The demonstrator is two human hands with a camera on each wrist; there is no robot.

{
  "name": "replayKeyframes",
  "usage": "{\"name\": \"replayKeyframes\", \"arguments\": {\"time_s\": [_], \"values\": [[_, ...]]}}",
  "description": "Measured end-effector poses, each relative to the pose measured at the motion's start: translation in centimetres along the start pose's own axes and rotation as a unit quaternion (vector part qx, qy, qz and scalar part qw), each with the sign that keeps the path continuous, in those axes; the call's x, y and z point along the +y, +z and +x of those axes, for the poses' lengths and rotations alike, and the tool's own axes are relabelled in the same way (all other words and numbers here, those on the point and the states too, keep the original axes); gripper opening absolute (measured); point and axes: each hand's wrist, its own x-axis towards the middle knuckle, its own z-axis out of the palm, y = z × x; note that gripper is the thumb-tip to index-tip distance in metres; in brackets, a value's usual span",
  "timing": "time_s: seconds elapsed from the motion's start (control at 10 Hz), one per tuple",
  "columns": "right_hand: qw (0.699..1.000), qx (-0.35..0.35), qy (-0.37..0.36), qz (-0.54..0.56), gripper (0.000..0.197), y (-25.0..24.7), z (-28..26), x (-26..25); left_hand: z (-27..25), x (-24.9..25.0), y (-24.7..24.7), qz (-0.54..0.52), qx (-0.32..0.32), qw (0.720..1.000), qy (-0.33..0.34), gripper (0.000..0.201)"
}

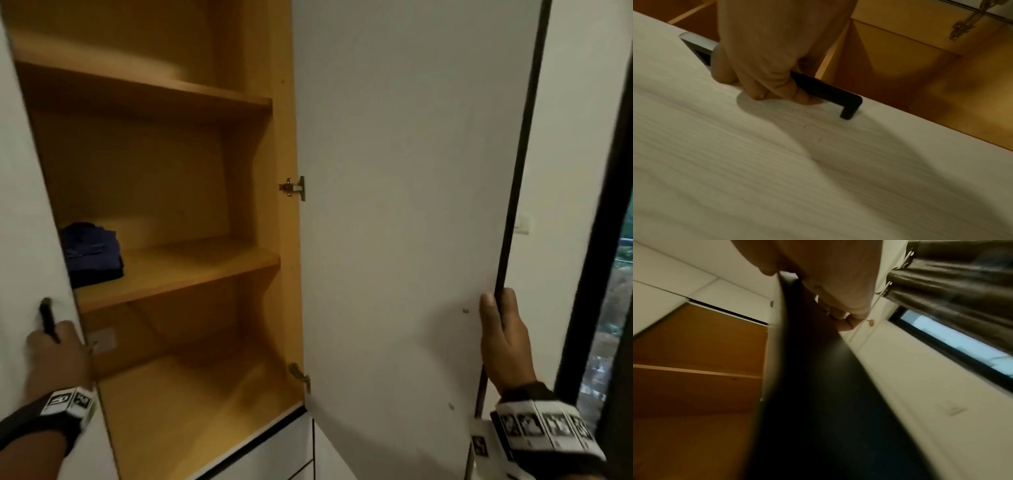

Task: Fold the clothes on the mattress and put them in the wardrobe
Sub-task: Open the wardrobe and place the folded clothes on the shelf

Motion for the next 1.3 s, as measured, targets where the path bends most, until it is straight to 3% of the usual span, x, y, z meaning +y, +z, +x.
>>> {"name": "replayKeyframes", "arguments": {"time_s": [0.1,0.2,0.3,0.4,0.6,0.7,0.8,0.9,1.0,1.1,1.2,1.3], "values": [[0.995,-0.054,-0.051,0.072,0.057,3.4,-4.4,-3.6,-0.7,-0.5,-1.2,-0.001,-0.023,1.0,-0.015,0.045],[0.979,-0.125,-0.147,0.064,0.028,8.8,-8.2,-9.0,-0.4,-0.6,-1.0,-0.022,-0.041,0.999,-0.023,0.055],[0.948,-0.256,-0.189,-0.009,0.02,15.7,-10.6,-12.7,-0.3,-1.6,-0.7,-0.012,-0.022,0.999,0.023,0.067],[0.923,-0.331,-0.194,-0.011,0.029,23.7,-11.8,-15.6,-0.4,-2.0,-1.5,-0.062,-0.051,0.996,0.035,0.055],[0.909,-0.286,-0.288,-0.1,0.032,38.2,-12.6,-16.7,-2.4,-4.8,-1.6,-0.235,-0.075,0.965,0.085,0.028],[0.884,-0.358,-0.271,-0.127,0.042,41.8,-12.0,-17.8,-3.7,-5.6,-1.6,-0.378,-0.111,0.919,-0.011,0.028],[0.869,-0.4,-0.256,-0.14,0.056,44.1,-11.5,-18.4,-3.5,-6.0,-1.4,-0.378,-0.127,0.917,-0.033,0.053],[0.879,-0.388,-0.247,-0.129,0.063,46.2,-11.4,-18.0,-2.9,-5.7,-0.2,-0.27,-0.104,0.957,-0.008,0.066],[0.896,-0.344,-0.26,-0.103,0.064,47.7,-11.9,-16.8,-3.0,-4.6,0.9,-0.196,-0.039,0.98,-0.017,0.062],[0.911,-0.288,-0.289,-0.059,0.064,48.6,-12.4,-15.6,-3.2,-4.1,2.6,-0.195,0.015,0.979,-0.057,0.058],[0.919,-0.247,-0.304,-0.046,0.066,50.3,-12.3,-15.4,-2.8,-4.4,4.3,-0.158,0.09,0.983,-0.033,0.051],[0.92,-0.233,-0.312,-0.051,0.056,50.7,-12.4,-15.3,-2.7,-4.4,5.5,-0.14,0.121,0.982,-0.023,0.048]]}}
